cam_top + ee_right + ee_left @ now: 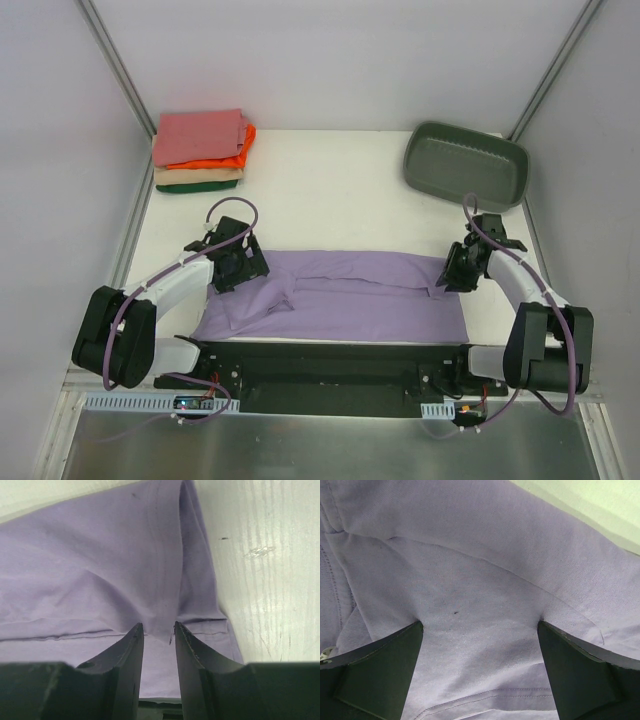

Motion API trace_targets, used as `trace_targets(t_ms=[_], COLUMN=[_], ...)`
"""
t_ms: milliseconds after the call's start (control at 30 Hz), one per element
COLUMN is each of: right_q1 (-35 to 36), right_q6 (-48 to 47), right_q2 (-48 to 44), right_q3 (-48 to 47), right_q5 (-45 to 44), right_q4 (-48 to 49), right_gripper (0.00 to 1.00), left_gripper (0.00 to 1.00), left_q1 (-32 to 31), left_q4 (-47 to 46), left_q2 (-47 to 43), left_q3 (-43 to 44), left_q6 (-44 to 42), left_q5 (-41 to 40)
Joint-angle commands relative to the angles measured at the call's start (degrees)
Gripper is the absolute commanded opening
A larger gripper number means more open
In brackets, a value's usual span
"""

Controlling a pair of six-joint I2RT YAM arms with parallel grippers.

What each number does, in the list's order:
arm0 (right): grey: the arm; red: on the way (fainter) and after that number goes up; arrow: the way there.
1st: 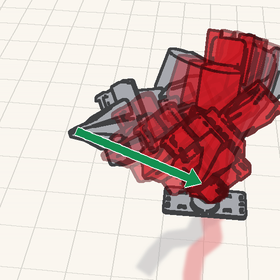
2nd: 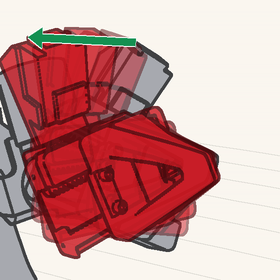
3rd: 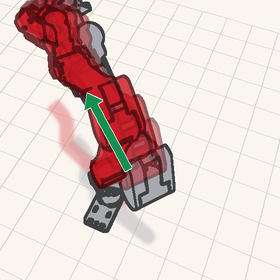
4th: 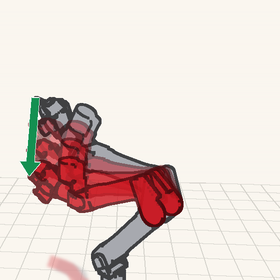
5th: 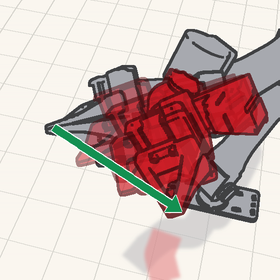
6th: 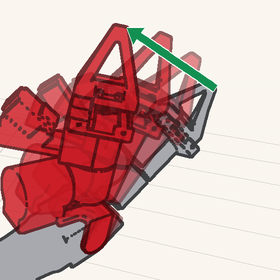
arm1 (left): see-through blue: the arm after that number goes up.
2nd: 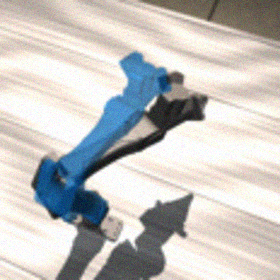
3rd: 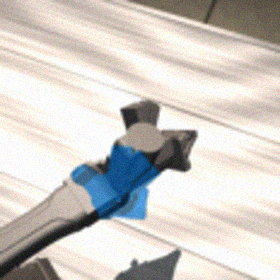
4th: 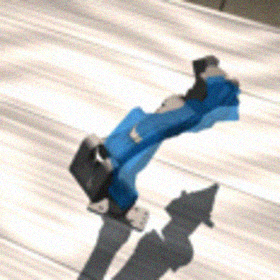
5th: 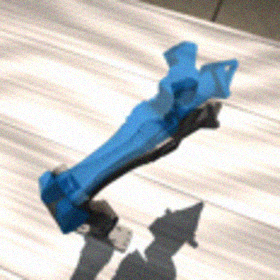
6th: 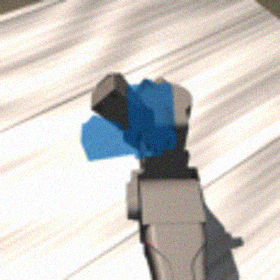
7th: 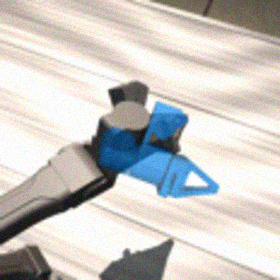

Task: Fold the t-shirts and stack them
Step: Fold the other side of the tshirt into a rectangle

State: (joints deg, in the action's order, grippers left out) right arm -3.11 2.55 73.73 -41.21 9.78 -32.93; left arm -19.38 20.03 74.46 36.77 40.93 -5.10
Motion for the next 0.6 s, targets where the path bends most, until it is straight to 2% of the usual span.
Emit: trace_targets(t_ms=[0, 133, 367, 567], right_q1=[0.2, 0.3, 0.5, 0.4], right_q6=[0.7, 0.9, 1.5, 1.2], right_q2=[1.1, 2.9, 3.7, 1.9], right_q3=[0.3, 0.9, 0.9, 0.7], right_q5=[-3.5, 0.7, 2.0, 3.0], right_q4=[-1.9, 0.1, 1.5, 2.2], right_gripper=[0.34, 0.34, 0.34, 0.27], left_gripper=[0.99, 0.99, 0.99, 0.99], left_q1=[1.0, 1.0, 1.0, 1.1], left_q4=[1.5, 1.4, 1.5, 1.5], left_q2=[2.1, 2.1, 1.6, 2.1], left_q3=[-1.4, -1.3, -1.5, -1.3], left_q6=[-1.2, -1.1, -1.2, -1.2], left_q5=[-1.1, -1.1, -1.1, -1.0])
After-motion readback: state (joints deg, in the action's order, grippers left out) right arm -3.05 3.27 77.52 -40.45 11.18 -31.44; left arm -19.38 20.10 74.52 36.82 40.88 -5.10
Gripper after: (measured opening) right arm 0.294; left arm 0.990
